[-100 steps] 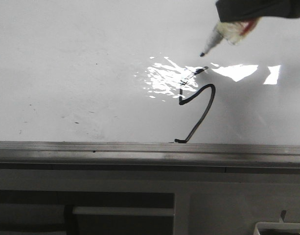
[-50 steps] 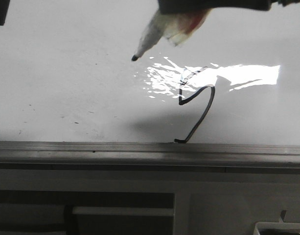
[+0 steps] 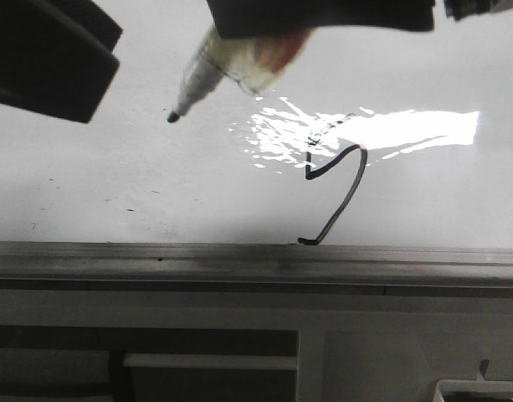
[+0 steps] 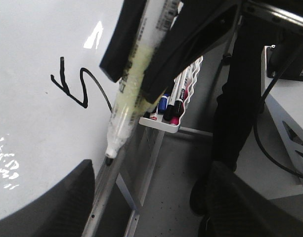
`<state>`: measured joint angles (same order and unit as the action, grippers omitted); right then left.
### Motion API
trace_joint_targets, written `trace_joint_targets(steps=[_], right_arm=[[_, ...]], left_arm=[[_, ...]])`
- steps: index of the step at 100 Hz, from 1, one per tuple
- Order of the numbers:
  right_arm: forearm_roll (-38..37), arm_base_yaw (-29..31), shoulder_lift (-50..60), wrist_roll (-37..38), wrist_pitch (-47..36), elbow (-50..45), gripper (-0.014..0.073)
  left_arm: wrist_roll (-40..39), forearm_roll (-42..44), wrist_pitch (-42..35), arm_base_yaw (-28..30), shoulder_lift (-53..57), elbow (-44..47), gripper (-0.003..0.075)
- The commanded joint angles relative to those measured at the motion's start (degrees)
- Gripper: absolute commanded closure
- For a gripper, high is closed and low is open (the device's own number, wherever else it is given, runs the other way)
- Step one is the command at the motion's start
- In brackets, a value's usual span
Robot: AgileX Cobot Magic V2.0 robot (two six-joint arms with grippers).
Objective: Write number 5 on whiteboard
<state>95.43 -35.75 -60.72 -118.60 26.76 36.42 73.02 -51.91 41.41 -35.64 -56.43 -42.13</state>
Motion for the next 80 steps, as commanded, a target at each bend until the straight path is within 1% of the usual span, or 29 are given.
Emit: trace_joint_targets(steps=[1,6,31,50,57,74,80], right_arm=[[1.35,0.3,0.56,-0.64,4.28,2.96,0.0664],[1.35,0.3,0.26,-0.64,5.56,3.11,0.0664],[-0.38,0.2,-0.95,-0.64,8.82,3.11,0.0664],[-0.46,0.2,-1.7,-0.64,10.55,3.11,0.0664],[-0.46,0.1,-1.7,-0.64,10.9,3.11,0.0664],[-0.5,-1.07,-1.7,-0.64,11.02,3.11,0.0664],[-0.59,-1.45,-1.7,-0.64,10.77,3.11,0.0664]], left_arm=[[0.3,-2.88,-3.79,-1.3,-0.52,-2.39,0.0298],[0.3,-3.7,-5.03,-1.57,-1.16,-2.39,0.03],[0.3,-7.02,-5.08,-1.57,-3.38,-2.39,0.03],[0.3,-7.44,-5.08,-1.57,-5.05,-2.39,0.0306],[0.18,-7.83,-4.87,-1.57,-5.88,-2.39,0.0352],[0.18,-10.34,-4.88,-1.57,-7.66,-2.39,0.0553],[0.18,-10.44,-4.88,-1.57,-7.97,-2.39,0.0611]])
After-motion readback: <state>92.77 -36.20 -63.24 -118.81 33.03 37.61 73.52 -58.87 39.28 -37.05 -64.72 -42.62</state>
